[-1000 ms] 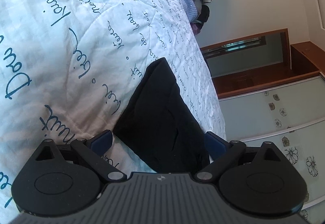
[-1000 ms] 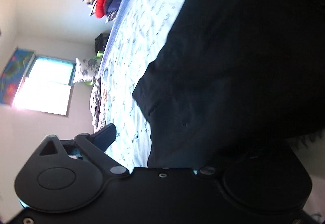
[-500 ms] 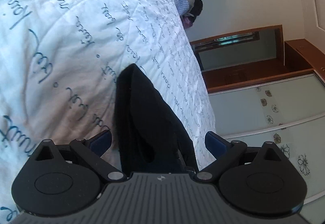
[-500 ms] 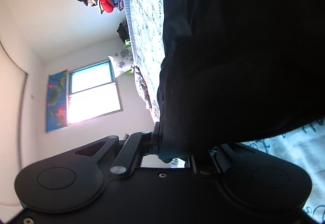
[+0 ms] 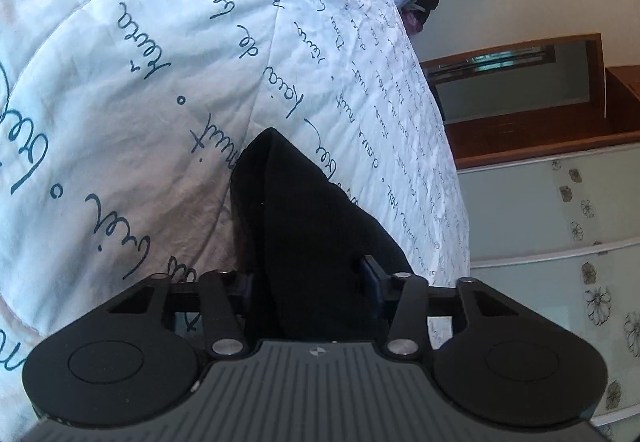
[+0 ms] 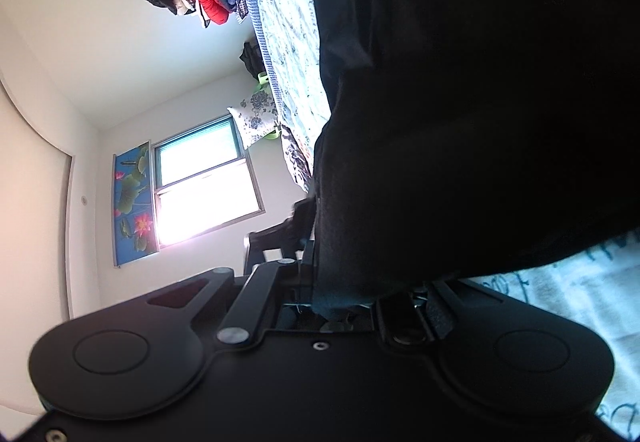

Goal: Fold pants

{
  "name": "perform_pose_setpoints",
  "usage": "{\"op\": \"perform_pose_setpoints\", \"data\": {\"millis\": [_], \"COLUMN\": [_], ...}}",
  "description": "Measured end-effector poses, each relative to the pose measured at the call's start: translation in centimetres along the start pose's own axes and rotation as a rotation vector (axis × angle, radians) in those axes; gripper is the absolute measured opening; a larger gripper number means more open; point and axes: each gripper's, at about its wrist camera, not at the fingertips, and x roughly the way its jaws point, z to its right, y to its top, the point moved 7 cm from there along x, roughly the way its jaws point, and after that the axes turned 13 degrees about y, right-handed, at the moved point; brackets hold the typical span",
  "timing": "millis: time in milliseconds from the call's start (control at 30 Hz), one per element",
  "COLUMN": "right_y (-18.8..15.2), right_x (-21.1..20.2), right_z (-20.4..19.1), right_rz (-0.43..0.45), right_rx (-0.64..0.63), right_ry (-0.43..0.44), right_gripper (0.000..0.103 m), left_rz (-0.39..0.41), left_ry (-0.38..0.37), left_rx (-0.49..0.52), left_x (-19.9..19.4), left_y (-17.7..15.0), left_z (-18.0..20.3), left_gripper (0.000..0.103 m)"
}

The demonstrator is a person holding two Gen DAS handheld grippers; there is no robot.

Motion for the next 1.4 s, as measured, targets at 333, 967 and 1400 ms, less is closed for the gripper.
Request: {"op": "perform_pose_setpoints", "data": {"millis": [333, 967, 1400], "right_y": [-0.6, 1.8, 5.4], "right_x": [-1.1, -5.0, -7.2], "right_z": [-0.1, -4.5, -9.0], "right_rz": [-0.067, -0.270, -0.248], "right_rx": [-0.078, -0.518, -0.309], "right_ry": [-0.093, -0.333, -0.055], "right_gripper": [0.038, 0.046, 0.085], "left_rz": [0.137, 0.227, 0.271], "left_ry": [0.246, 0.357, 0.370], "left_rx": [0.305, 0.456, 0.532], "left_x": [-1.3, -3.3, -4.9], "left_y": [-0.5, -1.6, -4.1], "left_z": [2.8, 7.3, 12.1], "left_gripper": [0.025, 0.017, 0.016]}}
